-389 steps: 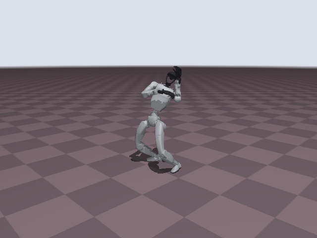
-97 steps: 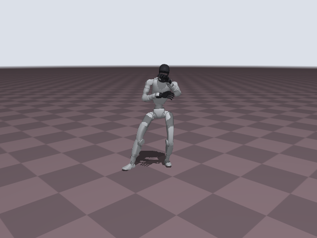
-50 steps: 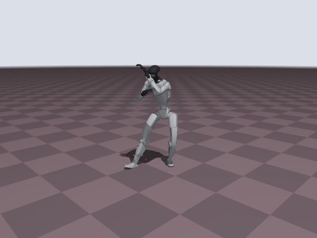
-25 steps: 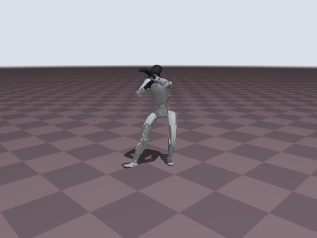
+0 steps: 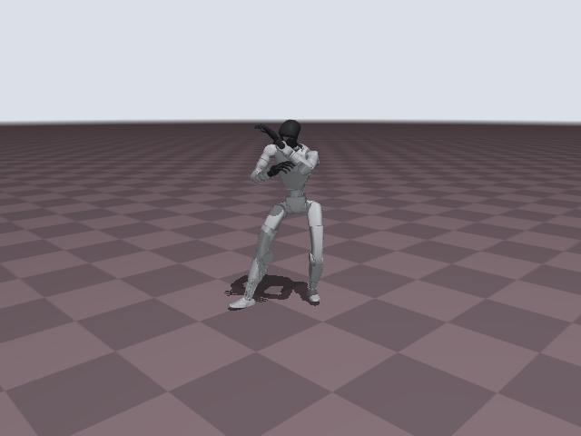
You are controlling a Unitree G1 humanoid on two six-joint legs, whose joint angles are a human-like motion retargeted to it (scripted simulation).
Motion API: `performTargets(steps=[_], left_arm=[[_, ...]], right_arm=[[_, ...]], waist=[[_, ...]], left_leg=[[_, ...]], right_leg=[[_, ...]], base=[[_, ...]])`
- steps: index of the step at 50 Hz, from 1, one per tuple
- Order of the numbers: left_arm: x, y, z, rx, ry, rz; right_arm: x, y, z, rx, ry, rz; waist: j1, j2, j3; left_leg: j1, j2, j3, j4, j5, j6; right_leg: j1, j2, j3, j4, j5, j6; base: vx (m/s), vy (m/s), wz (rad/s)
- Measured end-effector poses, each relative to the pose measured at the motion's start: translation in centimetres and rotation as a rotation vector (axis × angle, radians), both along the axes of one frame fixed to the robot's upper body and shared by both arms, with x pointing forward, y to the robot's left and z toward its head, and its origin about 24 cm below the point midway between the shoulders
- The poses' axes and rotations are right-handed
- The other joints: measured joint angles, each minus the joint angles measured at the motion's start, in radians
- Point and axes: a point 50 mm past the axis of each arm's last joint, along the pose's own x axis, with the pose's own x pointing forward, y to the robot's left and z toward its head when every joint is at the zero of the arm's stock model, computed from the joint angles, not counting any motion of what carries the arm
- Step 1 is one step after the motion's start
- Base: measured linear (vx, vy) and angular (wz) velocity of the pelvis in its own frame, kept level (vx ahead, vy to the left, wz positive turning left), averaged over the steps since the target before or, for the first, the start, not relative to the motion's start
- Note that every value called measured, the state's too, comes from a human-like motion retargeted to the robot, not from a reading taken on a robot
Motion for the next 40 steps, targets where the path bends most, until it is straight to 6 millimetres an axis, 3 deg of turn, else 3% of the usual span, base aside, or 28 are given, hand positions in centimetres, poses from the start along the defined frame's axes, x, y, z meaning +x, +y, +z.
performTargets(steps=[3,6,10,15,20,25,29,32,35,40], left_arm=[[2.6,-2.0,0.3,0.039,0.004,0.058],[5.8,-2.5,0.7,0.045,-0.016,0.181],[9.4,-1.1,0.9,0.017,0.02,0.335],[10.5,1.2,1.0,-0.055,0.071,0.327],[7.9,2.0,1.0,-0.108,0.111,0.202],[3.4,1.8,-0.4,-0.098,0.128,0.081],[-0.7,2.5,-2.3,-0.127,0.036,-0.088],[-2.9,3.2,-3.9,-0.147,-0.034,-0.212],[-3.6,3.9,-5.4,-0.151,-0.044,-0.285],[-2.9,3.6,-7.1,-0.067,0.041,-0.278]], right_arm=[[0.0,-1.1,0.5,0.105,-0.021,0.024],[-0.2,-1.9,1.4,0.196,-0.069,0.045],[-0.5,-2.1,2.5,0.235,-0.123,0.056],[-0.9,-1.6,2.7,0.156,-0.133,0.069],[-1.3,-0.4,1.3,-0.005,-0.073,0.083],[-1.3,1.3,-0.5,-0.162,0.052,0.092],[-1.0,1.6,-1.7,-0.223,0.092,0.075],[-0.9,1.8,-2.7,-0.242,0.124,0.087],[-0.9,1.9,-3.9,-0.254,0.166,0.106],[-1.3,1.3,-5.7,-0.28,0.244,0.133]], waist=[[-0.017,-0.03,-0.001],[-0.019,-0.059,-0.001],[0.002,-0.092,-0.002],[0.059,-0.121,0.0],[0.143,-0.112,0.005],[0.239,-0.061,0.014],[0.281,-0.006,0.014],[0.296,0.025,0.014],[0.284,0.037,0.014],[0.16,0.046,0.014]], left_leg=[[0.005,0.009,0.0,-0.01,0.004,-0.001],[0.012,0.013,-0.003,-0.03,0.014,-0.002],[0.018,0.015,-0.02,-0.071,0.036,-0.007],[0.01,0.002,-0.071,-0.142,0.074,-0.027],[-0.031,0.006,-0.152,-0.221,0.12,-0.061],[-0.092,0.052,-0.255,-0.27,0.165,-0.063],[-0.149,0.085,-0.331,-0.249,0.17,-0.052],[-0.176,0.109,-0.358,-0.202,0.146,-0.052],[-0.172,0.127,-0.351,-0.138,0.1,-0.06],[-0.057,0.162,-0.326,-0.03,0.012,-0.059]], right_leg=[[0.008,0.013,-0.019,-0.011,-0.009,0.019],[0.014,0.021,-0.036,-0.017,-0.016,0.036],[0.016,0.027,-0.056,-0.005,-0.027,0.041],[0.007,0.016,-0.083,0.047,-0.068,0.017],[-0.032,0.007,-0.141,0.149,-0.131,-0.05],[-0.153,-0.001,-0.059,0.388,-0.159,-0.147],[-0.316,0.0,0.164,0.583,-0.173,-0.135],[-0.399,-0.016,0.259,0.584,-0.223,-0.12],[-0.424,-0.073,0.239,0.443,-0.27,-0.121],[-0.377,-0.125,0.169,0.236,-0.196,-0.07]], base=[[0.0,0.0,0.0],[0.0,-0.04,0.0],[0.02,-0.09,0.18],[0.06,-0.14,0.57],[0.07,-0.22,0.89],[0.08,-0.28,0.9],[0.11,-0.33,0.78],[0.18,-0.36,0.3],[0.27,-0.4,-0.05],[0.43,-0.46,-0.35]])
